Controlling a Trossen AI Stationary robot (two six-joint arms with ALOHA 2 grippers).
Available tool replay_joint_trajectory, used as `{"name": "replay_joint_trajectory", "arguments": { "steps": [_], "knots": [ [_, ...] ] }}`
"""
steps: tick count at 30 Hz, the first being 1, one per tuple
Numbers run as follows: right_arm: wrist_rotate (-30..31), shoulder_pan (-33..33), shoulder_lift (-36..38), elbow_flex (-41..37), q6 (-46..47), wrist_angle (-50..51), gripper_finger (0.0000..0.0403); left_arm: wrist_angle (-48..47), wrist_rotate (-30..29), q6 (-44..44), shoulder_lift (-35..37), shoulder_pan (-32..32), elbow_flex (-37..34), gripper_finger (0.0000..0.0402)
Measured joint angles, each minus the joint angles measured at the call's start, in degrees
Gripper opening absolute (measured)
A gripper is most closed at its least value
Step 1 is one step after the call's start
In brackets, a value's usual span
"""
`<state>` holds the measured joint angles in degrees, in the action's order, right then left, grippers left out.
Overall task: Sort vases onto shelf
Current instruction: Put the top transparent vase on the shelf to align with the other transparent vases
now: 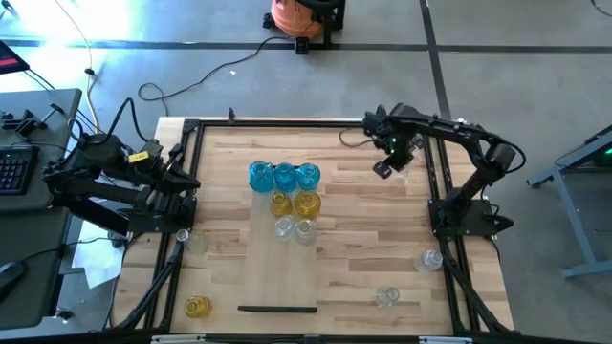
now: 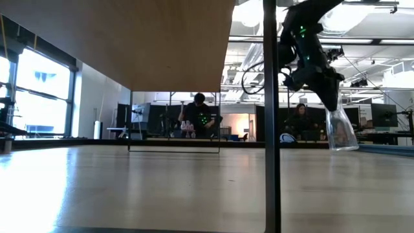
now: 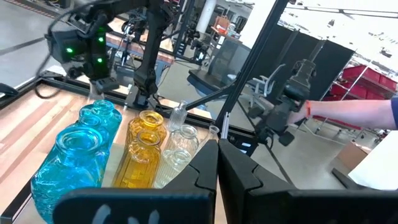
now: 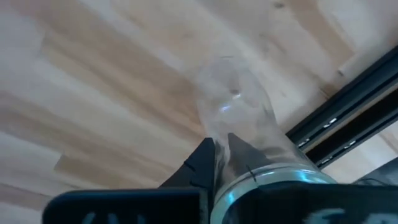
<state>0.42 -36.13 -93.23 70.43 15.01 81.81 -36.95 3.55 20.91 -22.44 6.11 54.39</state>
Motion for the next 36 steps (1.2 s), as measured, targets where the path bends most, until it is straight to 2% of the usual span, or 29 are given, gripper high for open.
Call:
{"name": "replay_joint_trajectory", "arguments": {
  "steps": [9, 12, 18, 27, 36],
  "knots": [
    [-3.7, 12.4, 5.2, 0.3, 8.4, 0.7, 0.0013, 0.0, -1.6, 0.0, 0.0, 0.0, 0.0, 0.0],
    [-4.1, 16.6, 6.8, 3.1, 11.6, 2.5, 0.0008, 0.6, -2.6, 0.1, 0.0, 0.0, 0.0, 0.0],
    [-4.1, 23.9, 7.4, 15.9, 16.4, 8.1, 0.0009, 1.6, -5.0, 1.3, 0.0, 0.0, 0.0, 0.0],
    [-4.1, 35.3, 7.4, 36.3, 24.2, 8.2, 0.0006, 1.3, -11.3, 3.3, 0.0, 0.0, -0.2, 0.0],
    [-6.6, 50.6, 7.4, 44.8, 32.0, 8.3, 0.0006, 0.8, -16.4, 7.6, -0.1, 0.0, -2.8, 0.0]
  ]
}}
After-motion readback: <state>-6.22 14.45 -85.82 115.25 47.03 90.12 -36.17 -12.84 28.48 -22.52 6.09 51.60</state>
